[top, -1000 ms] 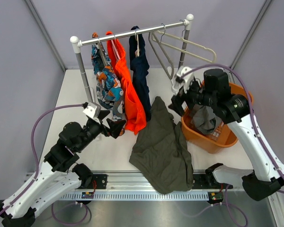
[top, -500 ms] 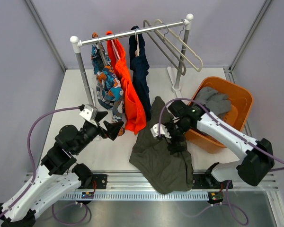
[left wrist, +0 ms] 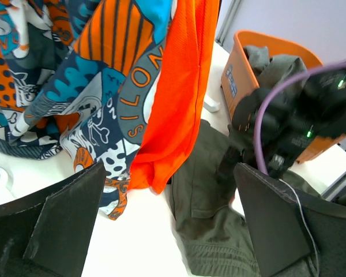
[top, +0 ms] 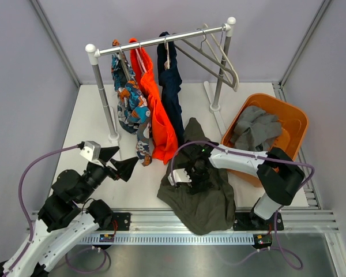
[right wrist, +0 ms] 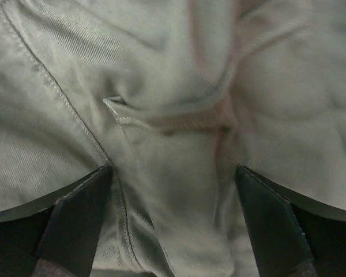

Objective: Remove the shorts from the hanger

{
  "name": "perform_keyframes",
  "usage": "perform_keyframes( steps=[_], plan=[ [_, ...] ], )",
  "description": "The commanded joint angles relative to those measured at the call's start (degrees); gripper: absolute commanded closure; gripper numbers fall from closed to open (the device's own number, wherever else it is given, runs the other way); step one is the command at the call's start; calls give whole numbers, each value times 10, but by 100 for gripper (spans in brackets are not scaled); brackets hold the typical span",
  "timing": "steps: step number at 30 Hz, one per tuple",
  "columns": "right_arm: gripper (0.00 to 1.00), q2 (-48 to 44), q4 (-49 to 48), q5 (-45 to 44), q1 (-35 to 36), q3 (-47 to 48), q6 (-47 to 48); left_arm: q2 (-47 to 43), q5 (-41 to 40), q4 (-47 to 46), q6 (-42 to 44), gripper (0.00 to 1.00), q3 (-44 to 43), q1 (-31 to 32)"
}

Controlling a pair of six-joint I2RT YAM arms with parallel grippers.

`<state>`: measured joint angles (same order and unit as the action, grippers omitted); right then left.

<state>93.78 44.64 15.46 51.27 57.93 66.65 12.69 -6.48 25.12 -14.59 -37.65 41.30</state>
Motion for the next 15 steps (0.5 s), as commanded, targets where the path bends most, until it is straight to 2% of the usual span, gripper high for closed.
perform_keyframes(
  steps=[1,5,6,8,9,12,13,15],
  plan=[
    [10,25,-40,-61,27,-20,-10,-14,-22,16,1,1,-6,2],
    [51,50,-16,-33,31,0,-44,-8,-26,24,13,1,-19,3],
    [68,49,-10,-11,31,3,-47,-7,-26,24,16,1,-20,2],
    [81,29,21,19,31,17,-44,-4,-27,23,20,1,-24,3],
    [90,15,39,68,30,23,-35,-4,-27,22,22,1,-25,2],
    [97,-74,116,162,25,56,-13,-2,-26,26,30,1,-34,3],
    [100,-114,169,184,21,89,0,-2,-27,29,34,1,-37,3],
    [100,-149,199,230,-1,127,-2,-2,-28,33,40,1,-44,3]
  ],
)
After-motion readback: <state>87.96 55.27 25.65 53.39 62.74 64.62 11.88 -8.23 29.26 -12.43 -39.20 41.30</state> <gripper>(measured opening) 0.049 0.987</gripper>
